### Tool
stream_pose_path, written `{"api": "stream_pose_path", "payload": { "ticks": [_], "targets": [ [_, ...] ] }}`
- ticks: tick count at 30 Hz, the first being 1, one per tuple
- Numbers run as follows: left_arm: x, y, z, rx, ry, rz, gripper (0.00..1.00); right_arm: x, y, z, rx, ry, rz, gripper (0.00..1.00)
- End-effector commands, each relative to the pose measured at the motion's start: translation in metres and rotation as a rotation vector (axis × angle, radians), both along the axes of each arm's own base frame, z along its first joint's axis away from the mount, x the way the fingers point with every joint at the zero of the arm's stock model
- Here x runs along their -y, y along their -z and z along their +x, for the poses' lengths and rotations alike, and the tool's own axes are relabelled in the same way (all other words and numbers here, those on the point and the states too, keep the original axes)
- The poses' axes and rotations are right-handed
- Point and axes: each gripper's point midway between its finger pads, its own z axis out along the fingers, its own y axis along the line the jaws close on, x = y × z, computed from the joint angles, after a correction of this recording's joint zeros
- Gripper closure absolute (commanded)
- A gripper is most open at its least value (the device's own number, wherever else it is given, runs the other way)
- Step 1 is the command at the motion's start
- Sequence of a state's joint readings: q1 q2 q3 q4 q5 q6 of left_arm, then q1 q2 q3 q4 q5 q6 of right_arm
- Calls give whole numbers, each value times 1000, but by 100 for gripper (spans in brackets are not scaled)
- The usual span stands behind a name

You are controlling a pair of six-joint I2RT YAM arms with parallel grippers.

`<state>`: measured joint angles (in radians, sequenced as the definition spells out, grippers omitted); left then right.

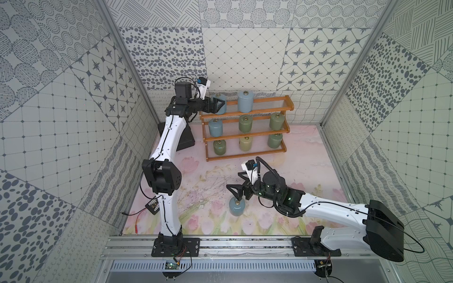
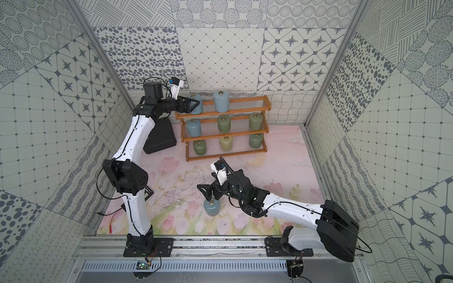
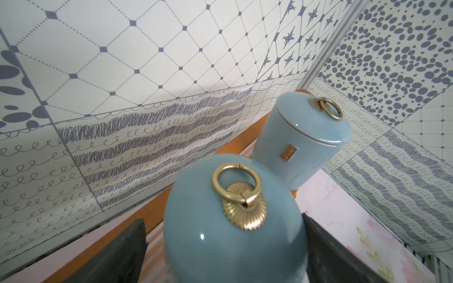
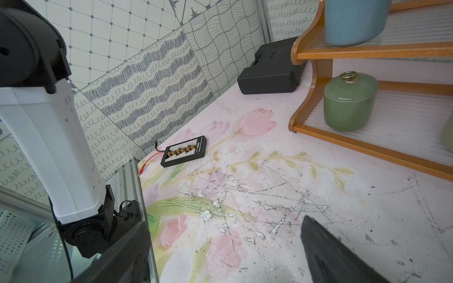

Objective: Remove the tea canisters from the shelf
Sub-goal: Pick up the tea canister from the shelf.

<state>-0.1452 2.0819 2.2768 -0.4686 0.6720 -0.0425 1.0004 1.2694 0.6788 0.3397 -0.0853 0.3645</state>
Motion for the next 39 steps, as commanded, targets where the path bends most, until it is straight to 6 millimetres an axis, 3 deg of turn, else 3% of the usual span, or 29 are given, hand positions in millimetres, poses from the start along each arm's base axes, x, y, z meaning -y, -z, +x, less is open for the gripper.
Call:
{"api": "stream_pose_path", "payload": {
  "ticks": [1,9,20,25,39],
  "targets": [
    [16,-19,2,84,59,-56,0,-5,-11,4,12,3,39,0],
    [25,-13,4,88,73,-43,1,-4,-7,4,4,7,35,0],
    [35,-7,0,96,100,-13,16,-3,-3,4,-6,11,33,0],
    [43,-9,-8,111,109,21,18,-2,-2,5,-7,16,32,0],
    [45,-44,-51,165,101,26,23,1,-3,3,-8,21,44,0]
  ]
}}
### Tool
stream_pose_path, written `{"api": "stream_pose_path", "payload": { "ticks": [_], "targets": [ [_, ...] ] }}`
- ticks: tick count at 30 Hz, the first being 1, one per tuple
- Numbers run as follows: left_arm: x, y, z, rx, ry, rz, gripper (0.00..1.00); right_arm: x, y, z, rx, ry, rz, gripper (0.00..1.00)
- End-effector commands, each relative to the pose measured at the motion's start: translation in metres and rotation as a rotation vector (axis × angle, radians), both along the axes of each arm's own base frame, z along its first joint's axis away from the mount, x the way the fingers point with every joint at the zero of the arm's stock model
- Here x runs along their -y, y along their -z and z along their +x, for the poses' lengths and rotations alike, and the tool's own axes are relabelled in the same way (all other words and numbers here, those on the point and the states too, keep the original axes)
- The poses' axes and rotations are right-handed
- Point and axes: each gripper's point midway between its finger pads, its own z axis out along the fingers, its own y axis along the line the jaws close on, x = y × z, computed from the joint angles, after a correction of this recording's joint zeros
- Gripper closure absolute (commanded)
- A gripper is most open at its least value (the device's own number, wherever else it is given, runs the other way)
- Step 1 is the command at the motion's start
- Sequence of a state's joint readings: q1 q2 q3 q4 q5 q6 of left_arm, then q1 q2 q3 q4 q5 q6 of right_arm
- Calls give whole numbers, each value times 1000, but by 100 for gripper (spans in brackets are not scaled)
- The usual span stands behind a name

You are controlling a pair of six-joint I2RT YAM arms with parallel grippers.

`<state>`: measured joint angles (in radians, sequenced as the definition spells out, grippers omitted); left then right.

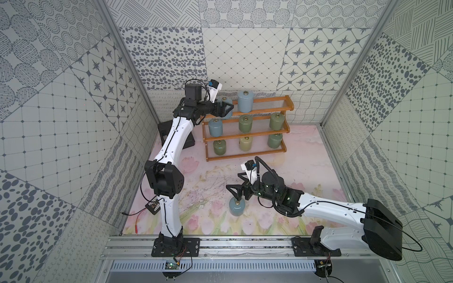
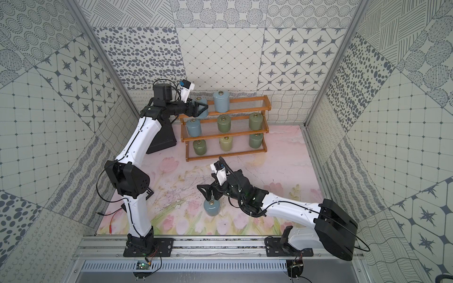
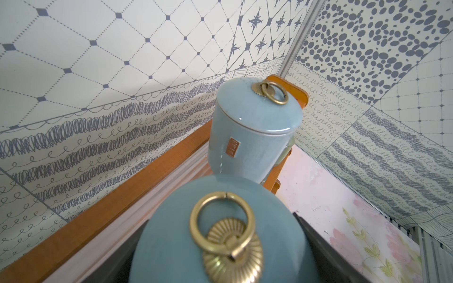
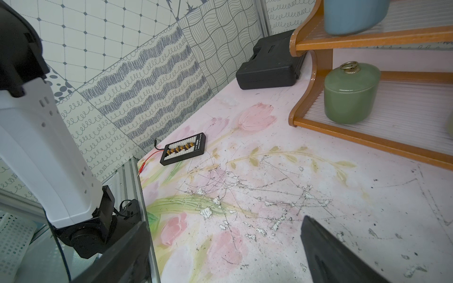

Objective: Remove the tea canisters from the shelf
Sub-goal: Pick up the tea canister from the shelf, then place the tea canister at the center of the board.

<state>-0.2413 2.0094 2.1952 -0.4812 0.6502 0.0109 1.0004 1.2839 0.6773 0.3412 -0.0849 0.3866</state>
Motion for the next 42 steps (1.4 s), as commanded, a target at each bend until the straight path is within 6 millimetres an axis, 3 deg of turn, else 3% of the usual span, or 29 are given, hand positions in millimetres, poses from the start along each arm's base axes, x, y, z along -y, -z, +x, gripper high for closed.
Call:
{"api": "stream_pose_path", "payload": {
  "ticks": [1,6,12,29,42],
  "targets": [
    [-1,-43,-20,145,10,-27,24,4,-11,2,20,23,53,0],
    [-7,-41,-42,147,-7,-46,24,16,-14,4,38,66,47,0],
    [-17,-19,-68,117,-41,-42,26,31,-17,8,54,126,18,0],
    [-45,76,-169,33,-211,-22,28,91,-37,21,153,285,-75,0],
    [-62,158,-229,-88,-311,-16,33,91,-39,39,196,296,-125,0]
  ]
}}
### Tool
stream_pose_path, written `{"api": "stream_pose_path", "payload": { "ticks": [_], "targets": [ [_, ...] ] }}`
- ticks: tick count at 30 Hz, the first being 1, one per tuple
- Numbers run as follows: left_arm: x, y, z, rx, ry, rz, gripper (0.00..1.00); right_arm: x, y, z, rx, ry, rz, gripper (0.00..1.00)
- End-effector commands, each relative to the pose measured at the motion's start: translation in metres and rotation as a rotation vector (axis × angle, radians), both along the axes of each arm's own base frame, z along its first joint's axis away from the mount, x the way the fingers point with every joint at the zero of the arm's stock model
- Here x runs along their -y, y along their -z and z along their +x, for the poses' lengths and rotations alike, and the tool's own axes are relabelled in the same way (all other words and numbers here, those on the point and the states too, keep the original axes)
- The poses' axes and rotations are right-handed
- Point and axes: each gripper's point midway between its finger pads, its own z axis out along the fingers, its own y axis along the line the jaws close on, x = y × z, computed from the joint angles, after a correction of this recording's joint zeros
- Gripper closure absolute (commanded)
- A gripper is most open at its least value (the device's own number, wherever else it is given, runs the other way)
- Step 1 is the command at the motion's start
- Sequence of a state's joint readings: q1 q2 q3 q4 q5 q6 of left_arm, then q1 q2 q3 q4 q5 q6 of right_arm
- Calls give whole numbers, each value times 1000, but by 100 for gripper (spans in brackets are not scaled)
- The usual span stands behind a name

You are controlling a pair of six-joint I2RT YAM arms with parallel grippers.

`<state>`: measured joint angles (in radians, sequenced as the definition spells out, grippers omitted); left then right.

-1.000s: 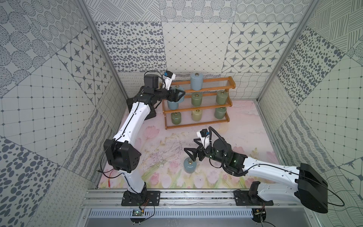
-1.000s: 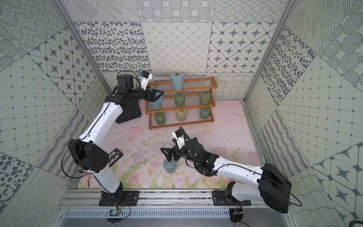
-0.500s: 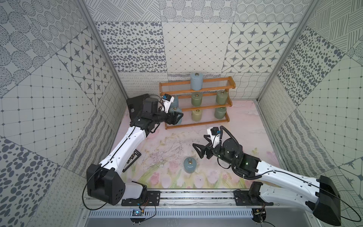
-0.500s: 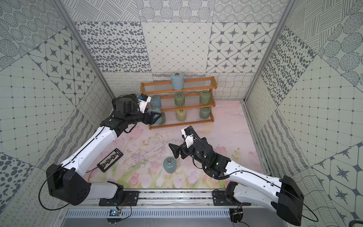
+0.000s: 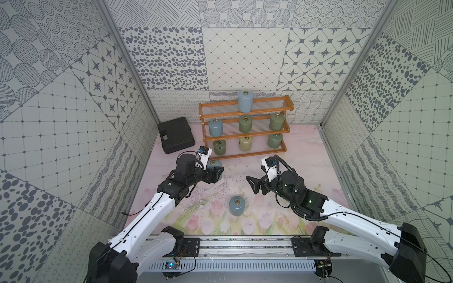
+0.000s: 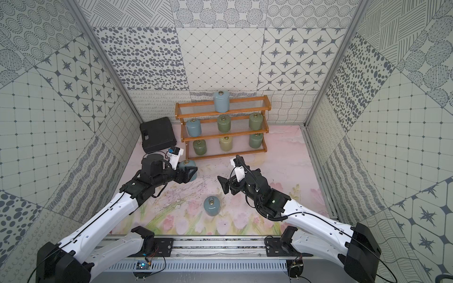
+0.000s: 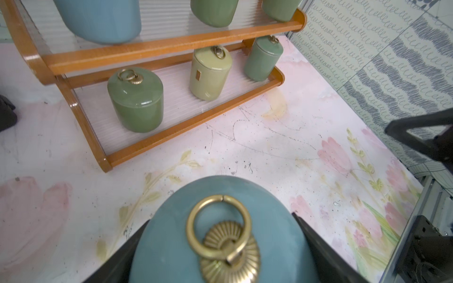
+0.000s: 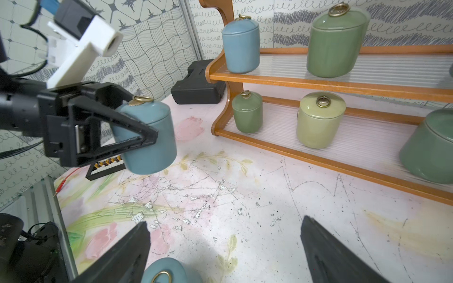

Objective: Remove the tea canisters from the shelf
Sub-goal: Place the tea canister at the center of the board.

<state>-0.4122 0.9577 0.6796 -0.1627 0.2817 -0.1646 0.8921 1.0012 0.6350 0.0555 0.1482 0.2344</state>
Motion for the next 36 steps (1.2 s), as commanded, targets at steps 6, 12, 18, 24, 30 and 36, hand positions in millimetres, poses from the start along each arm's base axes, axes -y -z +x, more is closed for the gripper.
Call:
{"api": "stream_pose_path", "payload": {
  "ticks": [6,12,18,24,30,36],
  "targets": [
    [-2,9,-10,116,-124,-75,34,-2,-24,9,66,2,29,0],
    [-8,40,-20,88,-180,-25,36,1,-20,8,61,3,13,0],
    [-11,69,-32,76,-218,-31,34,3,-18,6,53,9,10,0],
    [-4,85,-41,69,-207,-44,33,5,-19,6,55,15,13,0],
    [1,90,-48,81,-206,-17,32,5,-19,5,48,10,21,0],
    [7,94,-54,74,-201,-15,32,7,-17,4,48,15,22,0]
  ]
}}
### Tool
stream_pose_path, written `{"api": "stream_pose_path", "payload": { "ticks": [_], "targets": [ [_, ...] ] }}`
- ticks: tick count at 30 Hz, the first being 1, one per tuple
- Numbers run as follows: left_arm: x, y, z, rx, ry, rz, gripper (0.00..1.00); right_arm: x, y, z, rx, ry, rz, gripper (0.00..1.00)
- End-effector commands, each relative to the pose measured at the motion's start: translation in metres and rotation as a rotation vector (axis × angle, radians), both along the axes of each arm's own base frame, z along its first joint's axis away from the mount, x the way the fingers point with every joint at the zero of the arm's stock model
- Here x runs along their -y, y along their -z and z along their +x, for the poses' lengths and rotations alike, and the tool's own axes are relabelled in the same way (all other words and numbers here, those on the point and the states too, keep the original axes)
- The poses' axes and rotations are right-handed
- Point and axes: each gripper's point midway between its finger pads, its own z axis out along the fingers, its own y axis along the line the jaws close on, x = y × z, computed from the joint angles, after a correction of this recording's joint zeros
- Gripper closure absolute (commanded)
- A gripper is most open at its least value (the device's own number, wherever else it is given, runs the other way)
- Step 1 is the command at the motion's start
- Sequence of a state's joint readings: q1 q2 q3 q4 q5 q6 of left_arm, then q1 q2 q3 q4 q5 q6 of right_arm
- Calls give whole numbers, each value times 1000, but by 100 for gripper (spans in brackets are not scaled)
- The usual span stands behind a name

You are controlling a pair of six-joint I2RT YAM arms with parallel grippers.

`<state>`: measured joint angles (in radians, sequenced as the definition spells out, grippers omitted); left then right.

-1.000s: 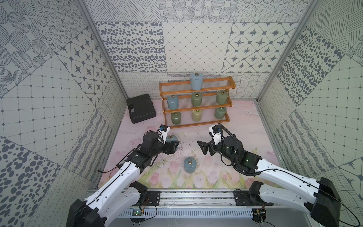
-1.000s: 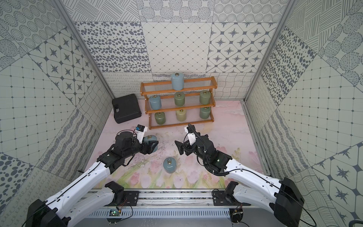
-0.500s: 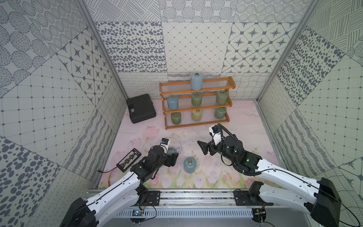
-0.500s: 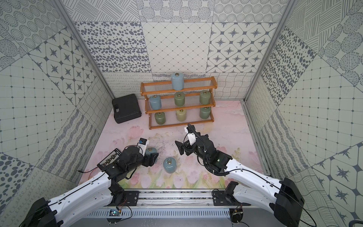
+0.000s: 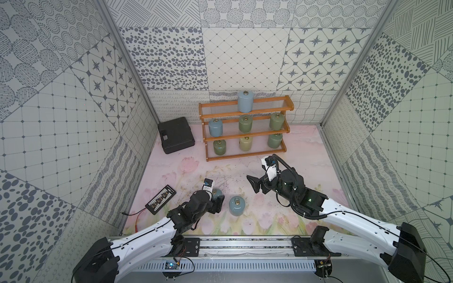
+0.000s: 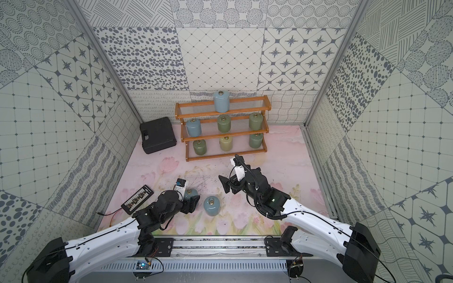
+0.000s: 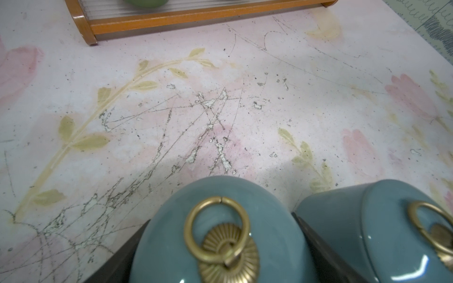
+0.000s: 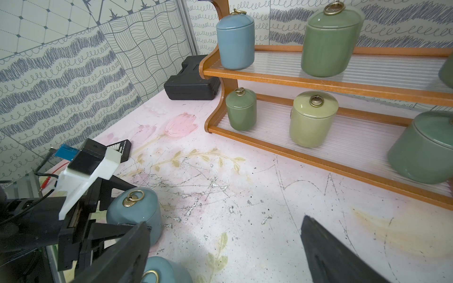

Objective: Remove the tea canisters from the shelf
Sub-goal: Place the tea canister at the center of the board.

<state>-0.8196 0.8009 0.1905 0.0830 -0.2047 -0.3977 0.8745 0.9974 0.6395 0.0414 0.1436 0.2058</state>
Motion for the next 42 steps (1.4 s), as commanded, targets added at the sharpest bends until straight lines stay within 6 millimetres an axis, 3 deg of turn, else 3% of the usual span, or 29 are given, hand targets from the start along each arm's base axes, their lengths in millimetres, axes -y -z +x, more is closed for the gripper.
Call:
{"api": "stream_pose_path", "payload": {
  "ticks": [1,10,42],
  "targets": [
    [10,-31,16,120,-68,-108,31,3,-15,0,34,9,45,0],
    [18,-22,6,103,-64,-67,29,5,-12,-1,32,10,43,0],
    [10,1,-20,14,-71,5,23,22,-2,-9,39,39,35,0]
  ]
}}
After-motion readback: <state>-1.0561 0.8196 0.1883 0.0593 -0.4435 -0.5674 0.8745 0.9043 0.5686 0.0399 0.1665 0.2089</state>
